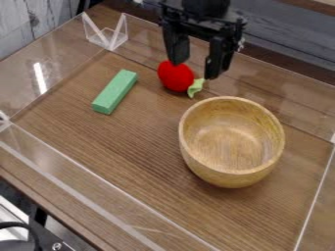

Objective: Move the red object to the right side of the table

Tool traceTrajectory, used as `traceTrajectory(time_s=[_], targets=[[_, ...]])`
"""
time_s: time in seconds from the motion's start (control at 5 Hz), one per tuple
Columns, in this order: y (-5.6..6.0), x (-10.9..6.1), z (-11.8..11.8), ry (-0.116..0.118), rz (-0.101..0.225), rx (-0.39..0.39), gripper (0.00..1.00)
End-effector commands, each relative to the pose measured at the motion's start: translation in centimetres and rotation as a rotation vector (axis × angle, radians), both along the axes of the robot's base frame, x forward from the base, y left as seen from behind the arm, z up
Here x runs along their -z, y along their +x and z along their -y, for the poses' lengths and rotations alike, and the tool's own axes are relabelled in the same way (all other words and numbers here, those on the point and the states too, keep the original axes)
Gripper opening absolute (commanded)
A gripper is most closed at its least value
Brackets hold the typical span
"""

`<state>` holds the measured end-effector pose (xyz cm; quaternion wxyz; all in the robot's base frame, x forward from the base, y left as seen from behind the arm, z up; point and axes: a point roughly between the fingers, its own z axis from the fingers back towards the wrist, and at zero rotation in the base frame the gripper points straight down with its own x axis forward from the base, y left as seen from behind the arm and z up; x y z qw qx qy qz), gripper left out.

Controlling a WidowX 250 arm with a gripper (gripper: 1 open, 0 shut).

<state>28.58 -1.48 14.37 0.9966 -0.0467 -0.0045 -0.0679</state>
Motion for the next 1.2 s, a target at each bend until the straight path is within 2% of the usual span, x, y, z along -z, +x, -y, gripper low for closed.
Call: traceTrajectory(time_s=[0.0,0.6,0.8,1.0], targets=[[-0.3,-1.7,0.2,0.004,0.061,0.019,1.00],[0.2,-0.5,0.1,0.025,0.058,0.016,1.00],[0.0,-0.4,0.1,0.029,0.057,0.007,1.00],[0.4,-0.4,-0.1,0.030,0.070,0.002,1.00]])
